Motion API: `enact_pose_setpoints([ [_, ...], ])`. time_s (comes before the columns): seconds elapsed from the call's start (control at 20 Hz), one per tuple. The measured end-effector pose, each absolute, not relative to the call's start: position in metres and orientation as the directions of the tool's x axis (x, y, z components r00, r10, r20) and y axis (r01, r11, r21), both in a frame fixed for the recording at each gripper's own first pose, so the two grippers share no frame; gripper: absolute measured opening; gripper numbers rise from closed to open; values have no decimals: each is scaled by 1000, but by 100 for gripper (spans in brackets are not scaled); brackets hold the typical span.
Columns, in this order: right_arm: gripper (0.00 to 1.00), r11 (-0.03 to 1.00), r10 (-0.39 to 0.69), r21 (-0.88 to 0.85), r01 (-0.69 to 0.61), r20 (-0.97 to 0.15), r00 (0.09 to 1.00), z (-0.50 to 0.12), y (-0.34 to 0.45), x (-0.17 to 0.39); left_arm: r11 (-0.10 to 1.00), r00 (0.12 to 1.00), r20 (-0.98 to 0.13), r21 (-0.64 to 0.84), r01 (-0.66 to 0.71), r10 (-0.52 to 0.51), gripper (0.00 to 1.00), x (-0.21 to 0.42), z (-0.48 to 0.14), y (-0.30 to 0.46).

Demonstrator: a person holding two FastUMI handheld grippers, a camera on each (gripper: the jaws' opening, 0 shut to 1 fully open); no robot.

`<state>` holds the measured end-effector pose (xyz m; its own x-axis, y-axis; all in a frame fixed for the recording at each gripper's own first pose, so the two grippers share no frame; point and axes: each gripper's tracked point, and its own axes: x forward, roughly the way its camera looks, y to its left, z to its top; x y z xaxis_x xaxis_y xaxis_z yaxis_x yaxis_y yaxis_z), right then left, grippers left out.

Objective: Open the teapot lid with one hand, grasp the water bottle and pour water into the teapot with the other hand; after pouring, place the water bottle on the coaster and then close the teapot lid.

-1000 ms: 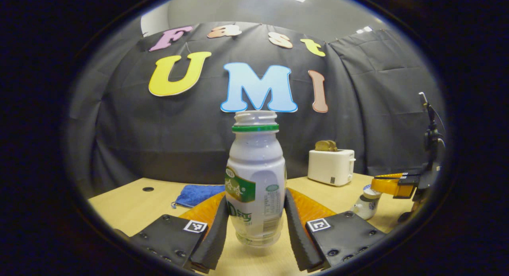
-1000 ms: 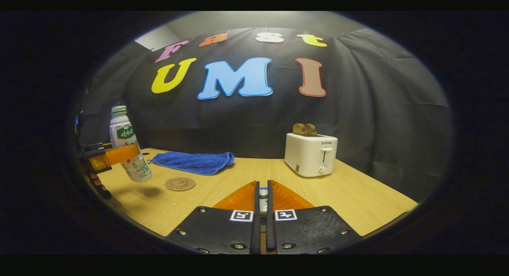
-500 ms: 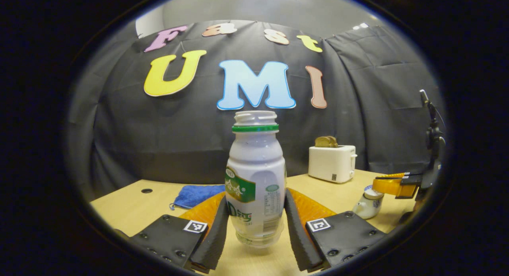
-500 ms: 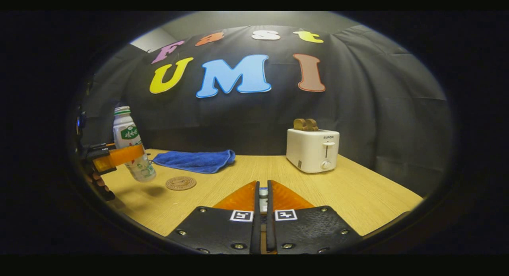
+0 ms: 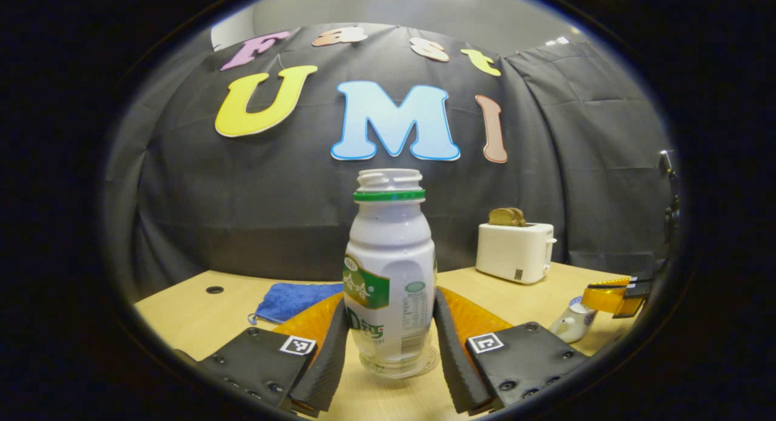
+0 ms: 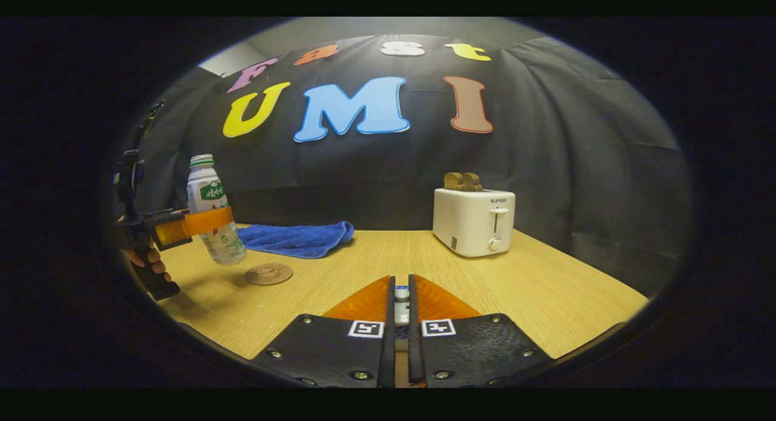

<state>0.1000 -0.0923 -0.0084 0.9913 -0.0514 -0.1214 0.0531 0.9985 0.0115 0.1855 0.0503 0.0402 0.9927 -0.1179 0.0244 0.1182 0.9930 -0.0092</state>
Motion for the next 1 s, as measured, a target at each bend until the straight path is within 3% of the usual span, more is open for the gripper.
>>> enact_pose_setpoints([
  [0.05, 8, 999, -51, 10, 52, -123, 991, -8, -92, 101, 993, 993, 25, -8, 117, -116, 76, 190, 39, 51],
  [0.1, 28, 999, -51, 10, 52, -118, 992, -8, -91, 102, 993, 993, 17, -13, 116, -116, 76, 196, 36, 51],
  [0.15, 0, 999, -51, 12, 53, -122, 991, -7, -91, 101, 993, 993, 9, -23, 118, -118, 76, 201, 34, 49],
  [0.25, 21, 998, -62, -1, 62, -126, 990, -10, -92, 101, 992, 993, -2, -41, 119, -119, 76, 208, 28, 47],
  [0.3, 42, 997, -76, -9, 75, -113, 991, -6, -95, 97, 991, 993, -5, -50, 120, -121, 76, 212, 26, 46],
  [0.4, 48, 997, -75, 1, 75, -68, 995, 8, -94, 90, 989, 992, -14, -73, 127, -129, 80, 218, 23, 44],
  [0.45, 48, 997, -74, 6, 74, -43, 996, 12, -93, 90, 989, 991, -21, -77, 129, -131, 80, 222, 20, 43],
  [0.5, 54, 998, -69, 7, 69, -26, 997, 15, -91, 85, 989, 991, -25, -72, 126, -128, 76, 225, 18, 43],
  [0.55, 74, 998, -59, 12, 59, -16, 998, 17, -88, 82, 991, 992, -35, -63, 122, -125, 80, 229, 15, 43],
  [0.6, 80, 998, -54, 13, 54, -10, 998, 15, -86, 83, 991, 991, -44, -55, 122, -125, 80, 232, 11, 41],
  [0.75, 83, 999, -50, -14, 50, 16, 999, 22, -82, 79, 988, 988, -59, -67, 137, -141, 76, 239, 4, 35],
  [0.8, 83, 999, -46, -19, 46, 16, 999, 21, -80, 79, 987, 987, -67, -75, 142, -147, 81, 241, -1, 32],
  [1.0, 83, 999, -32, -27, 32, 7, 999, 19, -76, 80, 988, 985, -92, -68, 139, -145, 80, 245, -13, 30],
])
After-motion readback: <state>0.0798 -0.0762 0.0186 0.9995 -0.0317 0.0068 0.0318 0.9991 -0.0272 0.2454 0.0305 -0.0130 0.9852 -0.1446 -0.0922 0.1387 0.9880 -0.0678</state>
